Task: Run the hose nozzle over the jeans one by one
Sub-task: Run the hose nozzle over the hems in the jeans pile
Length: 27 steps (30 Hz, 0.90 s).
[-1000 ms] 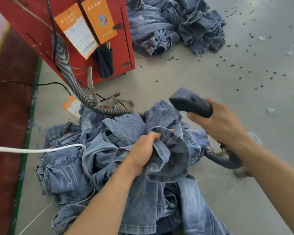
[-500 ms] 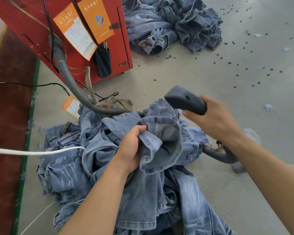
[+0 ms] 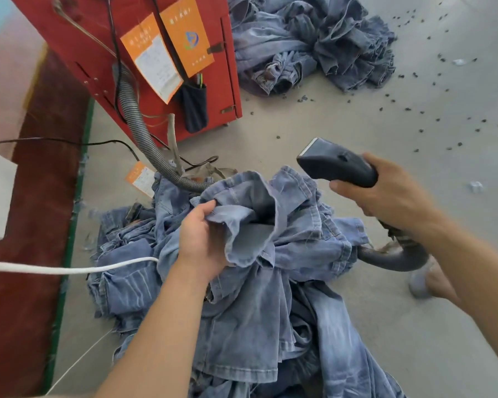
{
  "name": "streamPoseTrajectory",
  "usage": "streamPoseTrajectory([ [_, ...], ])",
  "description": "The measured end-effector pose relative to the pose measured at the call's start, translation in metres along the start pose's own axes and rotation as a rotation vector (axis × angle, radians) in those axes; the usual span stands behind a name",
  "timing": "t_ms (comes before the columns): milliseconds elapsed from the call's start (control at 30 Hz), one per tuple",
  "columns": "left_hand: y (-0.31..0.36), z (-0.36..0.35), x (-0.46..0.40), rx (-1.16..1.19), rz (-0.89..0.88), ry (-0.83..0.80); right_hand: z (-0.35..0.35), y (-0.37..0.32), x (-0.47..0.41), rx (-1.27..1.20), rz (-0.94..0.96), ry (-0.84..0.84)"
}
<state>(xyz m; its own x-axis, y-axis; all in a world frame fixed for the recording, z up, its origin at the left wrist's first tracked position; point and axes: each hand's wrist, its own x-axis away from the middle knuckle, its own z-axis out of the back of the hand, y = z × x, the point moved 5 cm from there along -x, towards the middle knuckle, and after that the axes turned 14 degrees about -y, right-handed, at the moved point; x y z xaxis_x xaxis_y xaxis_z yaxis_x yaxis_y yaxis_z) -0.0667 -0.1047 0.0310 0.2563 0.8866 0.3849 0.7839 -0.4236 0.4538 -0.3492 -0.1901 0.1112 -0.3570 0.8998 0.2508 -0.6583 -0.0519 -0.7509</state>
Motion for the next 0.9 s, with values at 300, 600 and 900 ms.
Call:
streamPoseTrajectory([
  [300,0.025,0.011,-0.006,0.018,-0.278,0.189,-0.038,-0.001,0.019,0.175,0.018,-0.22],
  [600,0.005,0.007,-0.008,-0.535,-0.07,0.243,-0.048,-0.025,0.007,0.17,0.074,-0.249],
  [900,-0.003,0.035,0.006,-0.422,0.063,0.178,-0.018,-0.02,0.0,-0.085,0.013,0.171],
])
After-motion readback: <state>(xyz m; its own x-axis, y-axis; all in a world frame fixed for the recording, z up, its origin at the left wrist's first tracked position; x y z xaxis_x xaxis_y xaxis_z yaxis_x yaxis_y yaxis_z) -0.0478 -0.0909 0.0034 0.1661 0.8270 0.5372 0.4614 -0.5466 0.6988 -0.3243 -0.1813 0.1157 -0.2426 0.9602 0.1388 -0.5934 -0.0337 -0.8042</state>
